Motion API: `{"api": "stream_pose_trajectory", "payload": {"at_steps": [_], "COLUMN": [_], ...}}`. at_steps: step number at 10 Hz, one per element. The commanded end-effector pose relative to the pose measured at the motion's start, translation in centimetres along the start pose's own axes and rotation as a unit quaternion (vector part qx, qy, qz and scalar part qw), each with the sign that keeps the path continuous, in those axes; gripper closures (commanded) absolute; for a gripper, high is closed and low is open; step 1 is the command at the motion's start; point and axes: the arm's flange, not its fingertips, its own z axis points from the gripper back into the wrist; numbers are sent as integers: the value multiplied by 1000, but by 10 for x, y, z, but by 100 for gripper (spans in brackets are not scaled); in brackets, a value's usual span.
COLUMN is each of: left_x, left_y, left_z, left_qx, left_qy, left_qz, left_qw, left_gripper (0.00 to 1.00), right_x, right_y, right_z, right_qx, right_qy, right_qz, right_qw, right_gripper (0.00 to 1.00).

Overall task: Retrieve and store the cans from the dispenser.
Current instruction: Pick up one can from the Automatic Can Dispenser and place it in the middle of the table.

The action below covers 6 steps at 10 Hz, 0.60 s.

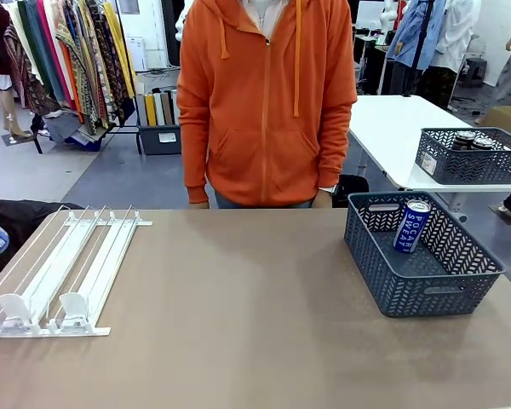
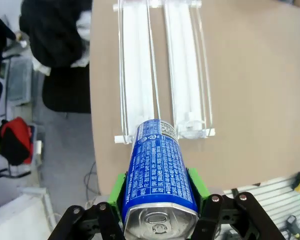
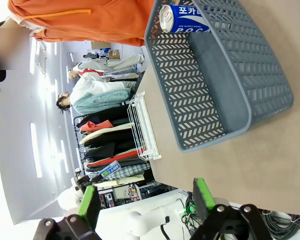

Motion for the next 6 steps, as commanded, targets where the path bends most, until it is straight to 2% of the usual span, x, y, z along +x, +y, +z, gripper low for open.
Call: {"api": "stream_pose_trajectory", "payload": {"at_steps": [1, 2, 6], "left_x": [-17, 0, -7], "left_y": [19, 0, 1], "left_z": [3, 0, -1], "left_qx": [-54, 0, -11], "left_qy": [-41, 0, -1], "left_qz": [17, 0, 4], "left_qw": [998, 1000, 1000], "left_gripper": [100, 100, 100], "right_x": [-1, -1, -1], "right_y": [3, 3, 3], "right_z": [3, 3, 3], "right_qx": [0, 0, 0], "right_qy": [4, 4, 4], "right_qz": [-3, -3, -3], "right_qw": [1000, 1000, 1000], "right_gripper": [0, 0, 0]}}
